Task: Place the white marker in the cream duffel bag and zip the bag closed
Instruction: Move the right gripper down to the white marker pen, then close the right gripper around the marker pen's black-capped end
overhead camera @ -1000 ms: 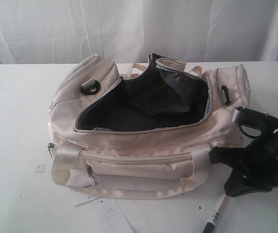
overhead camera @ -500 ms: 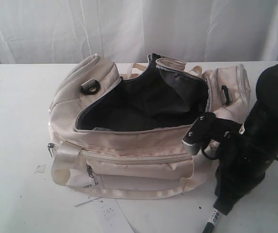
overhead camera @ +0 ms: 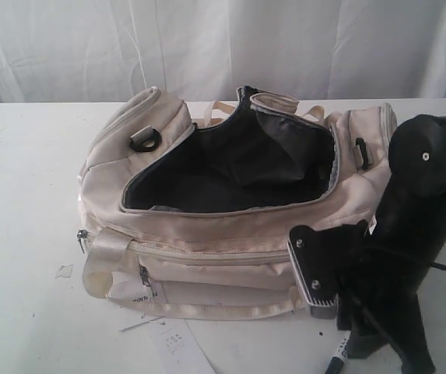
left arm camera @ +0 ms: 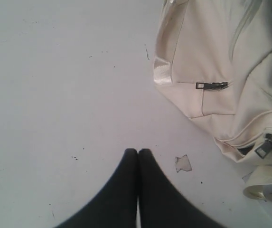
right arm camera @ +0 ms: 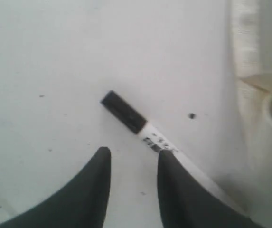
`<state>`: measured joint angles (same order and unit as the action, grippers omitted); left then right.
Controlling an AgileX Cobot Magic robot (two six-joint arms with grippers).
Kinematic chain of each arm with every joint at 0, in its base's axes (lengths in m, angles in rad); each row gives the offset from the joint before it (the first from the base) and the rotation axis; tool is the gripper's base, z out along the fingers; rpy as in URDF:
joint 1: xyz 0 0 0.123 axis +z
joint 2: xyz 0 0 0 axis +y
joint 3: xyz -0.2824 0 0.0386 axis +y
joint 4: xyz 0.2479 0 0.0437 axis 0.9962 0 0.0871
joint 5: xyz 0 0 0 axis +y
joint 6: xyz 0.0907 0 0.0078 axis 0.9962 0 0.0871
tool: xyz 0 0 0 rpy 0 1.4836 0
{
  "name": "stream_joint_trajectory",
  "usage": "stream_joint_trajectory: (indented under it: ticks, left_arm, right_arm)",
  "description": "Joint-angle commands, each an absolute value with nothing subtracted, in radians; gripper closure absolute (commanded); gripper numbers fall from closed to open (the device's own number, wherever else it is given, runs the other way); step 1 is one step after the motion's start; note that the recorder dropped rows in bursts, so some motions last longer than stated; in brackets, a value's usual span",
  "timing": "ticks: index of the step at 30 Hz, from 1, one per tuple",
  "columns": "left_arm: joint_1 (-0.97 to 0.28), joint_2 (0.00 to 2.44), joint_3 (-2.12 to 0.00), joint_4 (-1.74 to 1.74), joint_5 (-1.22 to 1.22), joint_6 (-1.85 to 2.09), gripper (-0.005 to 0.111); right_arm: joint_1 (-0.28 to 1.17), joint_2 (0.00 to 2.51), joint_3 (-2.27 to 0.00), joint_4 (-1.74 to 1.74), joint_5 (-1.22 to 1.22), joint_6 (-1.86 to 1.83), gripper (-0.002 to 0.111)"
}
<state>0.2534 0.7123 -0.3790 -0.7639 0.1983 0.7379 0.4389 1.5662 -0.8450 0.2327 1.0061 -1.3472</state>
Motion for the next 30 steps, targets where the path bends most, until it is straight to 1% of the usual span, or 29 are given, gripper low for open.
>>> stream_joint_trajectory:
  ticks: [1,6,9,22,30]
  left_arm:
    - [0.216,0.710,-0.373,-0.782,0.202,0.737,0.107]
    - [0.206,0.710,-0.373,-0.782,0.202,0.740,0.107]
    - [0.206,0.710,-0.373,-0.782,0.200,0.740,0.107]
    - [0.206,0.710,-0.373,-0.782,0.200,0.740,0.107]
    - [0.150,0.710,-0.373,-0.780,0.188,0.742,0.107]
  right_arm:
    - [0.442,1.566,-0.830,0.265,1.093,-1.495,0.074]
    - [0.442,1.580,-0.776,0.257,0.908,-1.494,0.069]
    - [0.442,1.595,-0.758,0.282,0.851,-1.494,0.068]
    - [0.442,1.677,-0.756,0.256,0.823,-1.494,0.068]
    - [0.442,1.677,-0.756,0.250,0.821,-1.534,0.069]
